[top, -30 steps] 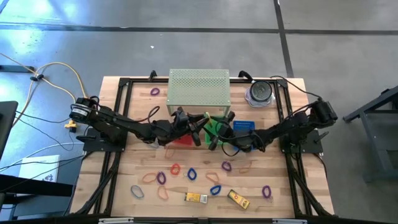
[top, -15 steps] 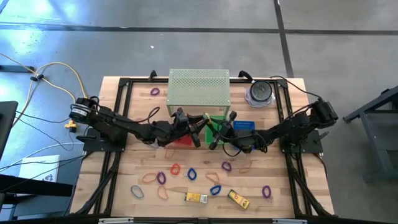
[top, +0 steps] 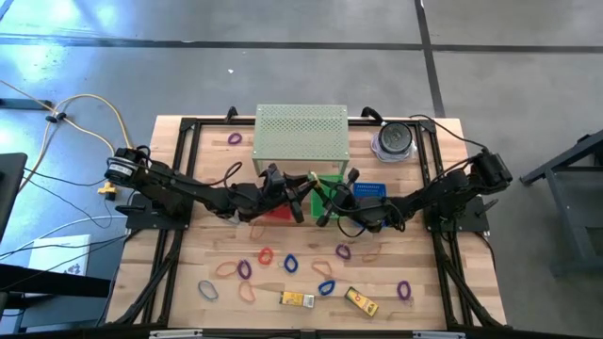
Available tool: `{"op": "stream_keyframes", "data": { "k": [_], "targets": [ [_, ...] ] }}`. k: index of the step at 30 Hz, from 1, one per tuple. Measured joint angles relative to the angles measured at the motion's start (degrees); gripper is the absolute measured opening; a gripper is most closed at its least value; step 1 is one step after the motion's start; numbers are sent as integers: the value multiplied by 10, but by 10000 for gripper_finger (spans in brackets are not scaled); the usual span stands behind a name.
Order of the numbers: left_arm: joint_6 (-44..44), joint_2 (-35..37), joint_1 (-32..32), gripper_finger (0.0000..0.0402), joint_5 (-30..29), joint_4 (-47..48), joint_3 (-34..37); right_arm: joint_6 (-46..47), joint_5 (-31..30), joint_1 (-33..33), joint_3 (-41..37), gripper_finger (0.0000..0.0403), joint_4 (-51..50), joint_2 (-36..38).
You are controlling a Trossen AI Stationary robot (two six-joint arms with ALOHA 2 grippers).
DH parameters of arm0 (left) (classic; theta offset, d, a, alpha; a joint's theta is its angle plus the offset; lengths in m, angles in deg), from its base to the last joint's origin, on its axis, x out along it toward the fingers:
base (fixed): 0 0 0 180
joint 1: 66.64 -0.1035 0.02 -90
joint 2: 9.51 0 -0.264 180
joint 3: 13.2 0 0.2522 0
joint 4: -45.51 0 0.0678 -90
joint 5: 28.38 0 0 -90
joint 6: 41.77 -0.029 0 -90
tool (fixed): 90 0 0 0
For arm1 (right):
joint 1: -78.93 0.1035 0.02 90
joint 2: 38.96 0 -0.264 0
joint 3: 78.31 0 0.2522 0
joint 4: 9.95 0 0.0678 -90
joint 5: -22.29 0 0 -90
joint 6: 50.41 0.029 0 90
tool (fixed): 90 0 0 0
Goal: Pick & Place Office Desk Supplies
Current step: Put the left yellow crayon box into the green bin
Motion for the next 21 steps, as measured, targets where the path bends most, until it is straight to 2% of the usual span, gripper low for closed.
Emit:
{"op": "stream_keyframes", "data": {
  "k": [11,14,21],
  "targets": [
    [8,0,0,152,2,-4,0,-3,0,0,0,62,-12,0],
    [13,0,0,156,3,-6,0,-3,0,0,0,62,-12,0],
    [-50,0,13,157,0,-4,0,-11,1,3,0,62,-14,0]
  ]
}}
